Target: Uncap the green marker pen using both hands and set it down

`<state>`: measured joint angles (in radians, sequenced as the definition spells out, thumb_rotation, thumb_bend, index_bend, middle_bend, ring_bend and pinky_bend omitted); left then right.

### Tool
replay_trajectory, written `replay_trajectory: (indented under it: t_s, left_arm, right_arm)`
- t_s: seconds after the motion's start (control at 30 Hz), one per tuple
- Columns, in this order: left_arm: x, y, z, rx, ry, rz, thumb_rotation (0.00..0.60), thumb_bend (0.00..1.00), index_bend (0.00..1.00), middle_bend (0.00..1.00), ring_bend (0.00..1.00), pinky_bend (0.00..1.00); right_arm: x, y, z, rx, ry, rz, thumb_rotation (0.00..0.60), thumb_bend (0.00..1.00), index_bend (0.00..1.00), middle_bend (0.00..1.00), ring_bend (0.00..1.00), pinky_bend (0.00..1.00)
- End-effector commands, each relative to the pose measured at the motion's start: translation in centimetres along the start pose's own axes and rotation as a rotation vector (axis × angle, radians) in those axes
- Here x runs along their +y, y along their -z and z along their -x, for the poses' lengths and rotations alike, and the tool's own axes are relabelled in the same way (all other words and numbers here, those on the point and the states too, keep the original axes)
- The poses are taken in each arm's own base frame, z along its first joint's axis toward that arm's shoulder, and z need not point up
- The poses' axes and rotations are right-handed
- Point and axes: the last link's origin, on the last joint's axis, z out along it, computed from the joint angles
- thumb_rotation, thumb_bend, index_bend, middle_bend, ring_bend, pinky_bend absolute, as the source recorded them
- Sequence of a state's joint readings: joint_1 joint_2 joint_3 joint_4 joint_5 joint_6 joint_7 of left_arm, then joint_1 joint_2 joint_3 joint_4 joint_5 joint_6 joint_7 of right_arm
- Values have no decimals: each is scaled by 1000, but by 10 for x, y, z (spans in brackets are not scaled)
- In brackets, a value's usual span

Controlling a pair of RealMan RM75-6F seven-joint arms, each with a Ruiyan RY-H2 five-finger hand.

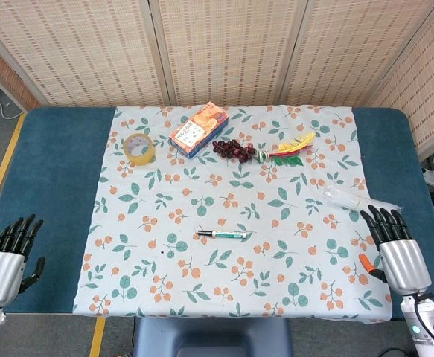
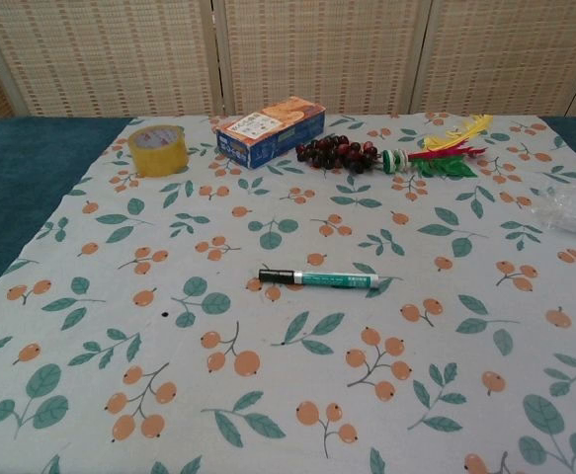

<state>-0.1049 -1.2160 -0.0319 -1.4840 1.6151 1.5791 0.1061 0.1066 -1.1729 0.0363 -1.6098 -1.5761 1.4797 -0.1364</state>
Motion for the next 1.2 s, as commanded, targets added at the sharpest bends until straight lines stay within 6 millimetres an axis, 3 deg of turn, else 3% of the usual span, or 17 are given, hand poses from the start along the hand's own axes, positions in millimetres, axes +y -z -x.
replay_trajectory:
  t_s: [0.03,0.23,0.4,0.67,0.87,1.03,1.2]
  left_arm:
    - [1,-1,0,-5,-1,-4,600,462,0,0,0,129]
    - [4,-3,2,-12,4,3,600,462,0,0,0,128]
    - [4,-9,4,-22,16,2,600,463,0,0,0,128]
    - [6,-12,2,-17,38,25,600,462,0,0,0,128]
    - [4,-11,2,-29,46,27,600,463,0,0,0,128]
    - [1,-8,-2,-22,59,21,600,463,0,0,0,128]
    - [-2,-7,-6,-18,73,18,600,463,0,0,0,128]
  right_arm:
    - [1,1,2,-17,3,6,600,185,0,0,0,0]
    - [-2,-3,10,-10,-21,12,600,185,0,0,0,0]
    - [-18,-38,21,15,-25,-26,600,185,0,39,0,0]
    - [-74,-110,41,-62,-53,-169,600,185,42,63,0,0]
    - [-116,-147,55,-87,-83,-229,600,185,128,122,0,0]
    - [-146,-165,68,-147,-136,-263,600,185,157,157,0,0]
    - [-168,-164,75,-211,-191,-310,600,185,157,157,0,0]
